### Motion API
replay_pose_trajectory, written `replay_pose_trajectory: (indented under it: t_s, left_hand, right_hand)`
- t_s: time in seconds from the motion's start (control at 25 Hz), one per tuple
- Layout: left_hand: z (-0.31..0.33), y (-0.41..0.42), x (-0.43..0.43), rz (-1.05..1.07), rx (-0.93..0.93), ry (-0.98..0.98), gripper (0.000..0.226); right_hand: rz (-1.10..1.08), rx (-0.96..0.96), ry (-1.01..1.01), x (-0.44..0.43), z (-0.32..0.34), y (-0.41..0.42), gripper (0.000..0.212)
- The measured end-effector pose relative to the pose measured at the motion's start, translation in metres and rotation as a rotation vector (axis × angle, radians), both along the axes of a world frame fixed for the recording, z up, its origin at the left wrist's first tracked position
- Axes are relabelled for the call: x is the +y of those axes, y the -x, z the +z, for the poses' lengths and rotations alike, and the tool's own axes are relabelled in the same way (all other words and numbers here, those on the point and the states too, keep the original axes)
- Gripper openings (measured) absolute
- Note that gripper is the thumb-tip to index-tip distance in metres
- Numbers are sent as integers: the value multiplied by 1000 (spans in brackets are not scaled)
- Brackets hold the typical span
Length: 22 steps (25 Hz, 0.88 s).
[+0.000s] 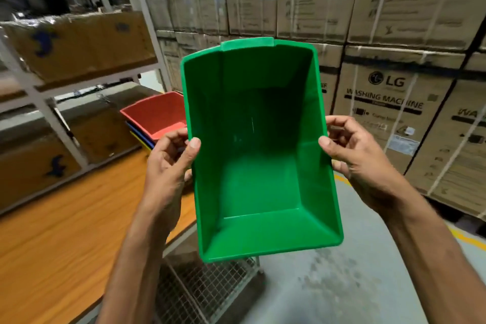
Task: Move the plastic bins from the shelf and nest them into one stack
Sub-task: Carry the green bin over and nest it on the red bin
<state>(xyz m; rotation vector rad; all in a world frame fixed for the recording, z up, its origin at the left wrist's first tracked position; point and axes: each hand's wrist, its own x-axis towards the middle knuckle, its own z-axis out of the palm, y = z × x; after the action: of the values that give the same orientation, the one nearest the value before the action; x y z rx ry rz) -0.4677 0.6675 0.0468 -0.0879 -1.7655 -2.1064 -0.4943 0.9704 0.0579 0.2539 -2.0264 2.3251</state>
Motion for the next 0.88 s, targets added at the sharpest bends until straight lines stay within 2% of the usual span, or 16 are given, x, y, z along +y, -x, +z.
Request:
replay_pose_trajectory:
  t_s: [0.16,0.36,0.48,0.68,0.88]
  left_hand:
    - [37,44,-33,113,103,51,14]
    - [62,98,-70,353,222,96,25]
    - [67,124,-86,486,272,129,16]
    - [76,173,-121,694,292,219,22]
    - [80,225,-135,931,294,269,14]
  right_hand:
    - [92,101,10,-42,37,70,28]
    - [166,278,25,-105,63,157,27]
    - [278,335,92,-136,69,209,24]
    - [442,361,108,-184,74,296,27]
    - [449,348,65,-227,79,363,28]
